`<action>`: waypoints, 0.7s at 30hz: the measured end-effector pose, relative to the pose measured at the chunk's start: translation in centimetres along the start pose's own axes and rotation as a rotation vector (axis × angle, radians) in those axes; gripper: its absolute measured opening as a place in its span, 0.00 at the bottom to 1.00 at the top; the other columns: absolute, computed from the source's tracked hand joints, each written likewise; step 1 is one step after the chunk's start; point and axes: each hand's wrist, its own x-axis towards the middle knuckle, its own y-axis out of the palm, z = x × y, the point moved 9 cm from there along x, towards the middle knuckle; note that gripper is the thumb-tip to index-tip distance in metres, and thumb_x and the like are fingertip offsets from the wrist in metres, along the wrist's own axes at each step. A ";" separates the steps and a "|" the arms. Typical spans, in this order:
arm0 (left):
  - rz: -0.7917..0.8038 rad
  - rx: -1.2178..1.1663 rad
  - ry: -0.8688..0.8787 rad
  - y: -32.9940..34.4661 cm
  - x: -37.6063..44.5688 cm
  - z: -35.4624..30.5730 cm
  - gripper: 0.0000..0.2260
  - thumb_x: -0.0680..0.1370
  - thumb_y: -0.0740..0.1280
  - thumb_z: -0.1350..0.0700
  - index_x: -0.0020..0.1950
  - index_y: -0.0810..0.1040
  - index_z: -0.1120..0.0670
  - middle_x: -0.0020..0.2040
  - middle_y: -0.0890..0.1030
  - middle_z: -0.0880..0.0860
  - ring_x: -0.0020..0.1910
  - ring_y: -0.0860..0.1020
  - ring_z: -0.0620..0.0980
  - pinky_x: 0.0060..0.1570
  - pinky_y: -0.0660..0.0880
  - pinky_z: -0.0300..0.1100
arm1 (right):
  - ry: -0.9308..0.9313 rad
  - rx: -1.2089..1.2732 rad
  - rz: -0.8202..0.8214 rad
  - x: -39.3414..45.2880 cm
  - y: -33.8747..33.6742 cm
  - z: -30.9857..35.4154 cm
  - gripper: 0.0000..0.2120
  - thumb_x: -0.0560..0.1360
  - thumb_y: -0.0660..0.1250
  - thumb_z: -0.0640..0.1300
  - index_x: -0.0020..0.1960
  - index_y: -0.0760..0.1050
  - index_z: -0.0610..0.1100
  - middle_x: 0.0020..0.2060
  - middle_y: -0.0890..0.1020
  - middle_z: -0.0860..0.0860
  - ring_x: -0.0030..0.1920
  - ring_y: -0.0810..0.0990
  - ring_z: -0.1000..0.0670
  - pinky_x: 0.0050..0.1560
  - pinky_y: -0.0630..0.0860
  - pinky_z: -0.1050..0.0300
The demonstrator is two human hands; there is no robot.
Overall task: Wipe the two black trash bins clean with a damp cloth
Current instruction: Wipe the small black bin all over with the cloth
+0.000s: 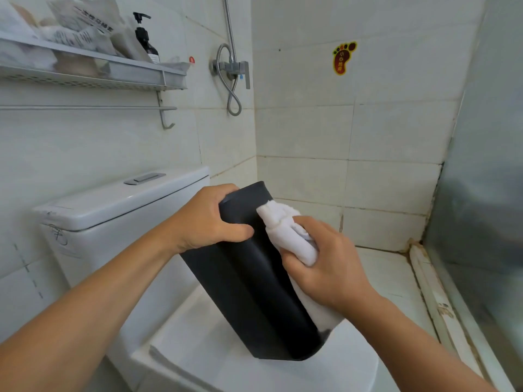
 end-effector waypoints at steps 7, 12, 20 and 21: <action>0.139 0.021 0.100 2.0 -0.4 -2.8 0.27 0.70 0.78 0.65 0.66 0.79 0.47 0.55 0.86 0.43 0.56 0.84 0.43 0.57 0.80 0.42 | -0.023 0.111 -0.051 4.3 -0.3 3.3 0.19 0.68 0.65 0.58 0.59 0.77 0.59 0.44 0.82 0.56 0.45 0.81 0.50 0.45 0.79 0.46; 0.231 0.015 0.153 1.9 -1.0 -3.0 0.29 0.70 0.78 0.67 0.67 0.79 0.47 0.58 0.85 0.47 0.62 0.82 0.49 0.63 0.78 0.50 | -0.178 0.122 0.015 3.6 -0.2 5.1 0.18 0.68 0.67 0.56 0.58 0.79 0.59 0.44 0.80 0.57 0.45 0.80 0.51 0.44 0.78 0.48; 0.134 -0.008 0.026 0.7 -0.9 -1.2 0.31 0.65 0.81 0.44 0.64 0.78 0.52 0.56 0.85 0.52 0.55 0.85 0.51 0.59 0.82 0.55 | 0.066 0.126 0.021 4.1 -0.5 0.2 0.11 0.74 0.70 0.52 0.56 0.78 0.61 0.40 0.82 0.61 0.42 0.80 0.56 0.41 0.75 0.55; 0.118 -0.018 0.024 0.5 -0.9 -1.2 0.30 0.66 0.78 0.40 0.61 0.79 0.54 0.54 0.85 0.55 0.53 0.85 0.54 0.58 0.81 0.58 | 0.091 0.131 0.025 3.9 -0.4 -0.2 0.10 0.75 0.70 0.50 0.55 0.77 0.61 0.40 0.82 0.61 0.40 0.80 0.56 0.40 0.74 0.56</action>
